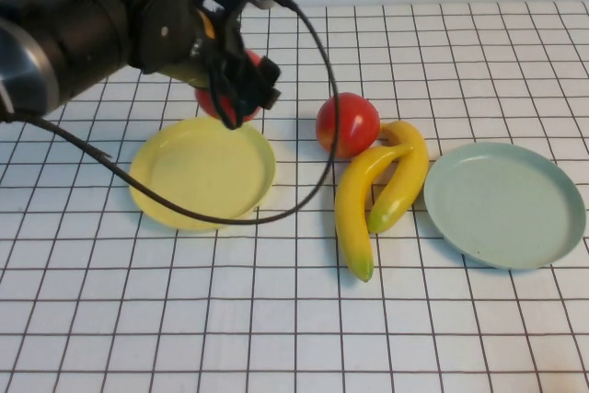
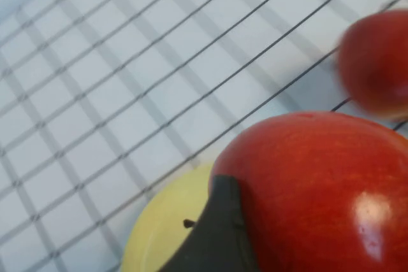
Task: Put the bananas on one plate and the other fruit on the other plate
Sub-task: Put one type of fruit in the left plate, then put another type of fruit in the right plate
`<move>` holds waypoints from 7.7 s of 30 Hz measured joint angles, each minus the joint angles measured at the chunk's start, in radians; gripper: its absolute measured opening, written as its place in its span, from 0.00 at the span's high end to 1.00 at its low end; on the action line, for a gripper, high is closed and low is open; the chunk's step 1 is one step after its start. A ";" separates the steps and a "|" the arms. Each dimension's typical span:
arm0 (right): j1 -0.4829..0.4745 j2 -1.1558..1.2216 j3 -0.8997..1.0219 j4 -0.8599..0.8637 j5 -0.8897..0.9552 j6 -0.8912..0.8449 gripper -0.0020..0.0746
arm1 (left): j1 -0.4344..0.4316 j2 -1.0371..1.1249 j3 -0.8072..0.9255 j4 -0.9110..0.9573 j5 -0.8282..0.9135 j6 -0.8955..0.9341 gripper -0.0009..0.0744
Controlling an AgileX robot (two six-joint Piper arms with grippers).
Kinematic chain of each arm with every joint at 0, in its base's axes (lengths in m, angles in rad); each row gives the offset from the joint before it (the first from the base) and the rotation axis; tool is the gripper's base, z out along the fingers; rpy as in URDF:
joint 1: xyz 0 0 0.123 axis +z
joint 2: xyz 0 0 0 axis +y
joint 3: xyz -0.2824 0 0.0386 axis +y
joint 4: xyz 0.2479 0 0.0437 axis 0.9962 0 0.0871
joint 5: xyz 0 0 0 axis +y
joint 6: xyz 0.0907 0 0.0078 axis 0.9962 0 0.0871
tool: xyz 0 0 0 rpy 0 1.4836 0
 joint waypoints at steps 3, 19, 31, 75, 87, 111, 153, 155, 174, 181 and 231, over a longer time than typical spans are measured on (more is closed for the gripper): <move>0.000 0.000 0.000 0.000 0.000 0.000 0.99 | 0.077 0.027 0.000 0.007 0.035 -0.062 0.22; 0.000 0.000 0.000 0.000 0.000 0.000 0.99 | 0.198 0.176 0.000 -0.115 0.054 -0.105 0.22; 0.000 0.000 0.000 0.000 0.000 0.000 0.99 | 0.198 0.176 0.000 -0.216 0.050 0.065 0.10; 0.000 0.000 0.000 0.000 0.000 0.000 0.99 | -0.034 0.548 -0.515 -0.510 0.095 0.364 0.10; 0.000 0.000 0.000 0.000 0.000 0.000 0.99 | -0.034 0.556 -0.518 -0.524 0.089 0.378 0.19; 0.000 0.000 0.000 0.000 0.000 0.000 0.99 | 0.146 0.380 -0.532 -0.274 0.566 0.265 0.22; 0.000 0.000 0.000 0.000 0.000 0.000 0.99 | 0.241 -0.261 0.042 -0.726 0.488 0.594 0.97; 0.000 0.000 0.000 0.000 0.000 0.000 0.99 | 0.241 -0.408 0.173 -0.769 0.379 0.641 0.98; 0.000 -0.003 0.000 0.004 0.000 0.000 1.00 | 0.241 -1.739 1.269 -0.872 -0.490 0.537 0.99; 0.000 -0.005 0.000 0.025 0.000 0.000 0.99 | 0.241 -1.603 1.319 -0.880 -0.554 0.533 0.99; 0.000 -0.006 0.000 0.069 0.002 0.000 0.99 | 0.498 -1.767 1.539 -0.113 -0.230 -0.069 0.99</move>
